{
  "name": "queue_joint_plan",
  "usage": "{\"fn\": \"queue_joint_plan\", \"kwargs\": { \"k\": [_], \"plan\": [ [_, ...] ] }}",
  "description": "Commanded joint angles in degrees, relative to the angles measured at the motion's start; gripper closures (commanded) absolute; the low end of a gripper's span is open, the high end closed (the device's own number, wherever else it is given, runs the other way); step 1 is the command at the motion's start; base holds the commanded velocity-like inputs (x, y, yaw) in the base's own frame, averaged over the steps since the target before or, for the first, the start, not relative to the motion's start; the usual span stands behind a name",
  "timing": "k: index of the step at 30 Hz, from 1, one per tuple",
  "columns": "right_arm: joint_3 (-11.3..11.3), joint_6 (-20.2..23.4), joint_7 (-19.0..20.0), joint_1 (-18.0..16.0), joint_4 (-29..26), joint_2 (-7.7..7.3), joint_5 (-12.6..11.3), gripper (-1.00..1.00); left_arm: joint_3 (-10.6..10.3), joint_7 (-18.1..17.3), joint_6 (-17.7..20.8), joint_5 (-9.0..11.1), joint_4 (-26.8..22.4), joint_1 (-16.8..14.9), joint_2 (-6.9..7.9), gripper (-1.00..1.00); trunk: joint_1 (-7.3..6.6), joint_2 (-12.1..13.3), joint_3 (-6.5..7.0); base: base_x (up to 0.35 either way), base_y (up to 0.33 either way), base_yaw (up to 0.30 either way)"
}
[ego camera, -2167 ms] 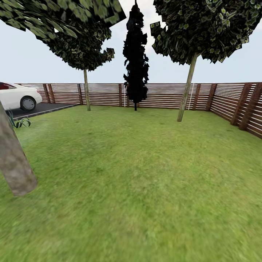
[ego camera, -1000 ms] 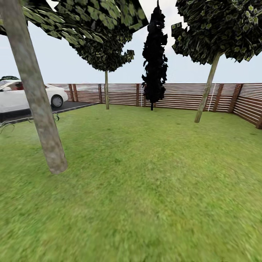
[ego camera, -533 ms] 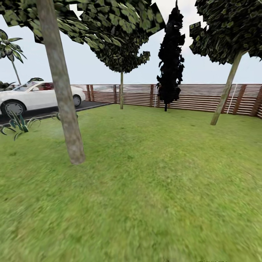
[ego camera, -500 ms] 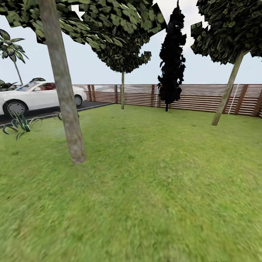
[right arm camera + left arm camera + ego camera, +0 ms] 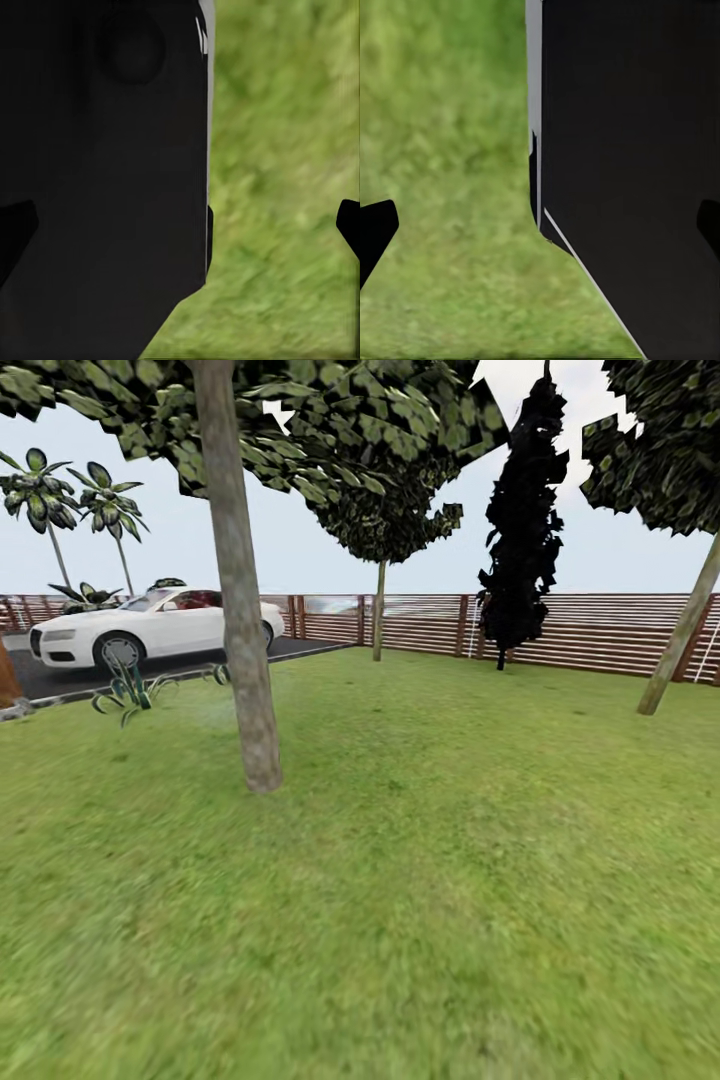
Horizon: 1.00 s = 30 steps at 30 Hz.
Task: Take the three Easter eggs out of the wicker basket on the lawn in the garden, then place them on the lawn next to a single tree (choose any tree) so that all three eggs are next to the same tree and none are left in the basket.
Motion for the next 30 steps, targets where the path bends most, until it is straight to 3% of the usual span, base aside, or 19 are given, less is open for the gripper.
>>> {"fn": "queue_joint_plan", "kwargs": {
  "k": [1,30],
  "plan": [
    [-0.02,-0.02,-0.02,0.0,-0.01,-0.03,-0.07,-1.0,0.01,-0.03,-0.01,0.01,-0.1,0.03,0.0,-1.0,-0.03,-0.02,0.0,-0.34,0.0,0.255],
    [-0.02,-0.03,-0.01,0.0,-0.04,-0.14,0.01,-1.0,0.01,-0.03,-0.01,0.01,-0.1,0.03,0.0,-1.0,-0.03,-0.02,0.25,-0.337,0.0,0.255]
  ]
}}
